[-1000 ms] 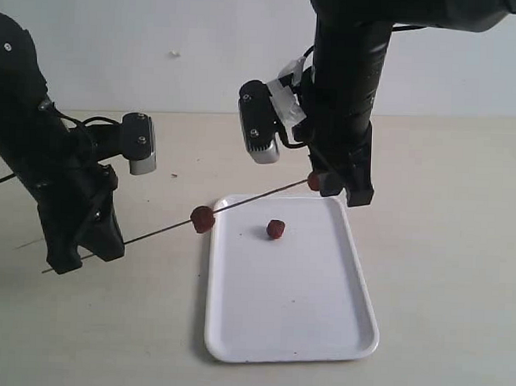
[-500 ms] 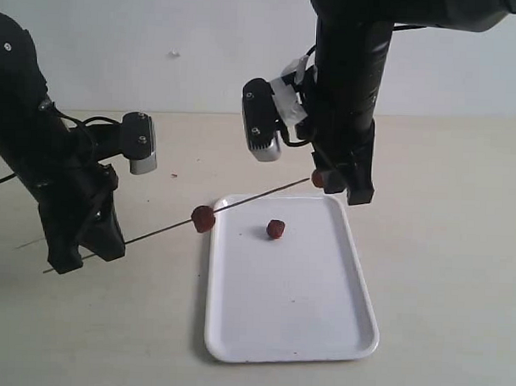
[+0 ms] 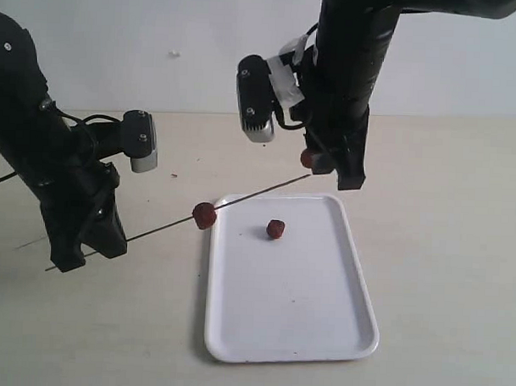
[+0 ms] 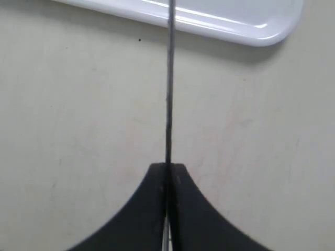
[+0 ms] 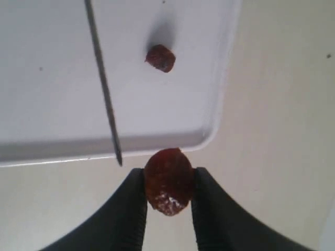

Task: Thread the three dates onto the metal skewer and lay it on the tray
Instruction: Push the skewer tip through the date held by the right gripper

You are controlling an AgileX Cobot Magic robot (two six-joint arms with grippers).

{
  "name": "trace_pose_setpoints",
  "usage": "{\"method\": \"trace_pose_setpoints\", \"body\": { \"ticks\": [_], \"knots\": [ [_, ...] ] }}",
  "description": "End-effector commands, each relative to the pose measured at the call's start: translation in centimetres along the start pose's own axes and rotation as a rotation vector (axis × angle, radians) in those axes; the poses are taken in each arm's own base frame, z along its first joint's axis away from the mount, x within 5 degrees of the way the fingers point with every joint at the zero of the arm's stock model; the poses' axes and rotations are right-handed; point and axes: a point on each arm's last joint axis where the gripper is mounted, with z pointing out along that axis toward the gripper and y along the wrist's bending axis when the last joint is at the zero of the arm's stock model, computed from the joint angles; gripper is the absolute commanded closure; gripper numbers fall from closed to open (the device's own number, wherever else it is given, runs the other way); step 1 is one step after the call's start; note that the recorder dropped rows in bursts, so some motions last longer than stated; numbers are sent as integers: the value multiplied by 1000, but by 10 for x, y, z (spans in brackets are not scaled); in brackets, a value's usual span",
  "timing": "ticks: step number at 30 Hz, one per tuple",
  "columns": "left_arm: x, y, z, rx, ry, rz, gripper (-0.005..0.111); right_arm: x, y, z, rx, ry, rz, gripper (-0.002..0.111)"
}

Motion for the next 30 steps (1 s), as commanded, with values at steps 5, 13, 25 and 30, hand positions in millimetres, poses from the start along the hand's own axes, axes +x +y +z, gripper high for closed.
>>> {"method": "trace_pose_setpoints", "body": {
  "ticks": [5,13,25,30],
  "knots": [
    [-3,-1,0,-1,-22,-15,107,7,0,-11,35,50,-22,79],
    [-3,-1,0,0,-24,-16,107,9,3,-11,-4,68,-23,79],
    [-4,-1,0,2,-29,-20,107,3,8,-11,-58,9,11,79],
    [-4,-1,0,4,-38,-26,107,2,9,-11,-65,-2,16,79]
  ]
}}
